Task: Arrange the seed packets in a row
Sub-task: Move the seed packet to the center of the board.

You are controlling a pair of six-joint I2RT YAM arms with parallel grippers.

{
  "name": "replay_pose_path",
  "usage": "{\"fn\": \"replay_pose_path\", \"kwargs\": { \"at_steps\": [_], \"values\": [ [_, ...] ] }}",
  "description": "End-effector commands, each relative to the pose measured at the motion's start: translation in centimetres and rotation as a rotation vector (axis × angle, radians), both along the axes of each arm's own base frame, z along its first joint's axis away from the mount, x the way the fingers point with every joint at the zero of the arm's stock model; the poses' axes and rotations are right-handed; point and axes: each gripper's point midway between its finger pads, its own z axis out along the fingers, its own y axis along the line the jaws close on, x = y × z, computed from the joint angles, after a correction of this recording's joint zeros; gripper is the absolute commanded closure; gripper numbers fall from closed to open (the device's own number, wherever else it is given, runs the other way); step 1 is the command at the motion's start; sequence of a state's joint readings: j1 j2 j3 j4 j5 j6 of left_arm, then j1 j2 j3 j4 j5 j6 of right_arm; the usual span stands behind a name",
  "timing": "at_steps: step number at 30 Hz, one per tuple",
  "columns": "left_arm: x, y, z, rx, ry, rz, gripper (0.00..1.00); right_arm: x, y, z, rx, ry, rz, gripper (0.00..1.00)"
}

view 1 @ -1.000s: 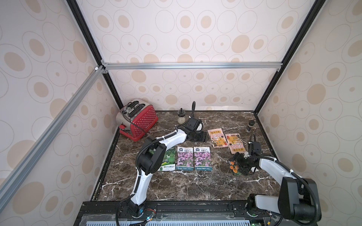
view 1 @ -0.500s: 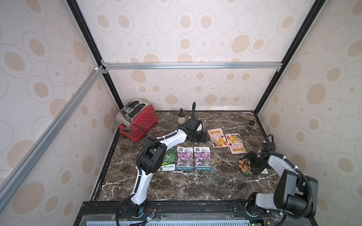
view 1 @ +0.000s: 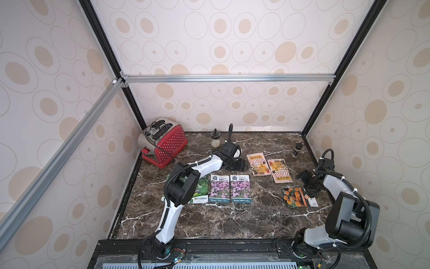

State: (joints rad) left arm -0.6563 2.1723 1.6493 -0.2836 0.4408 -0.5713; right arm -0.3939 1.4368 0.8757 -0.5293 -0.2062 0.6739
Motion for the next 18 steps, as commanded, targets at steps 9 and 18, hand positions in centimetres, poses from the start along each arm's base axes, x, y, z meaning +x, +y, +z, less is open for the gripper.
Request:
{"fn": "replay_pose_path", "kwargs": {
  "at_steps": [9, 18],
  "values": [
    [2.8, -1.6, 1.9, -0.006, -0.047, -0.006, 0.29, 9.8, 11.7, 4.2, 0.051, -0.168, 0.534, 0.16],
    [4.9, -2.1, 1.6, 0.000, -0.049, 0.073, 0.30, 15.8, 16.6, 1.8, 0.055, -0.145, 0.692, 0.19]
  ]
}}
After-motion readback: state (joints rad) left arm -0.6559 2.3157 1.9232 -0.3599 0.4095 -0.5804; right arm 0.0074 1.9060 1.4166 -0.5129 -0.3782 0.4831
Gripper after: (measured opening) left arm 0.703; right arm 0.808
